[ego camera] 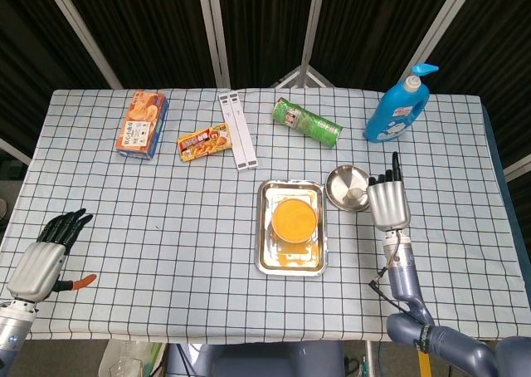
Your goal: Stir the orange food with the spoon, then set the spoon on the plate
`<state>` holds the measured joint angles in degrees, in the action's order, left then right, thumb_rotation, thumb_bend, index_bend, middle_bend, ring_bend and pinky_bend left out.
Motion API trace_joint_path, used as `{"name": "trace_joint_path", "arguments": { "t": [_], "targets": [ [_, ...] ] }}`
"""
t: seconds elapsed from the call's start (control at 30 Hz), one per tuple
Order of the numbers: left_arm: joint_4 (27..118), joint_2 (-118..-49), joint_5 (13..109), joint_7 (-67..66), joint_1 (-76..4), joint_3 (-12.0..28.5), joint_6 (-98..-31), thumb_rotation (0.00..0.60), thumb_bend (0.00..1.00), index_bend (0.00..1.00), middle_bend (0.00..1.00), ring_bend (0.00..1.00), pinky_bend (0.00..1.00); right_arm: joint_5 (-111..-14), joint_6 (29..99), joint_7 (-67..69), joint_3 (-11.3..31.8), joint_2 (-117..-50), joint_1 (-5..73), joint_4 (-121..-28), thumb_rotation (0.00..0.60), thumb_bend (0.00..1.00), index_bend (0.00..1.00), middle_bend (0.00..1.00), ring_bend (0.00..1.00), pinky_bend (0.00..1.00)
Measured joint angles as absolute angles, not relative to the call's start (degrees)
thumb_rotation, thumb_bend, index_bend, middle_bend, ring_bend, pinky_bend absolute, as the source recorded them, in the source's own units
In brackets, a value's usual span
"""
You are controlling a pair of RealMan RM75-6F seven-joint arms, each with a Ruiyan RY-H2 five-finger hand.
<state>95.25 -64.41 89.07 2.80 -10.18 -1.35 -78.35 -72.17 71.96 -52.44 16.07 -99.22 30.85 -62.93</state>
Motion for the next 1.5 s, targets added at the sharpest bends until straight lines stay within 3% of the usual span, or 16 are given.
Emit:
{"name": "trace_joint_path", "arguments": {
  "t": [0.27, 0.37, 0.7, 0.9, 1.2, 1.4, 1.5],
  "targets": [
    [95.7, -64.3, 88.3, 3.1, -10.2, -1.1, -78.1, 0.6, 0.0, 0.0, 0.0, 0.0, 0.0, -66.9, 68.8, -45.8, 18.6, -105.4, 33.4, -53.7, 0.6, 0.53, 0.61, 0.56, 0.38, 0.0],
    [95.7, -64.2, 88.3, 3.3, -10.2, -1.1, -78.1, 0.6, 0.0, 0.0, 0.0, 0.0, 0.0, -65.6, 68.0, -45.5, 19.2, -106.7, 34.4, -51.5, 0.6, 0.53, 0.56, 0.54, 0.36, 0.0],
    [95.7, -64.0, 88.4, 3.8, -10.1, -1.1, -78.2, 0.6, 0.0, 0.0, 0.0, 0.0, 0.0, -64.2, 68.2, -46.7, 19.1, -107.7, 35.4, -50.5, 0.6, 0.53, 0.05, 0.19, 0.07, 0.0],
    [95.6, -63.9, 88.5, 4.0, -10.1, -1.1, -78.3, 0.6, 0.0, 0.0, 0.0, 0.0, 0.0, -63.6, 69.3, -48.3, 19.0, -107.0, 35.1, -52.0, 0.6, 0.53, 0.0, 0.15, 0.04, 0.0],
    [95.1, -63.8, 89.0, 4.4, -9.8, -1.2, -78.9, 0.6, 0.0, 0.0, 0.0, 0.0, 0.0, -64.9, 72.0, -47.8, 17.5, -101.1, 32.4, -61.4, 0.6, 0.53, 0.0, 0.12, 0.01, 0.0],
    [94.4, -63.8, 89.4, 3.4, -9.3, -1.4, -79.8, 0.6, 0.0, 0.0, 0.0, 0.0, 0.0, -67.9, 75.3, -41.7, 13.0, -89.1, 25.5, -78.7, 0.6, 0.45, 0.0, 0.01, 0.0, 0.0],
    [94.0, -63.9, 89.6, 2.2, -9.0, -1.4, -80.4, 0.6, 0.0, 0.0, 0.0, 0.0, 0.0, -69.3, 77.1, -36.1, 9.6, -80.3, 20.3, -89.8, 0.6, 0.4, 0.0, 0.0, 0.0, 0.0]
  ]
}}
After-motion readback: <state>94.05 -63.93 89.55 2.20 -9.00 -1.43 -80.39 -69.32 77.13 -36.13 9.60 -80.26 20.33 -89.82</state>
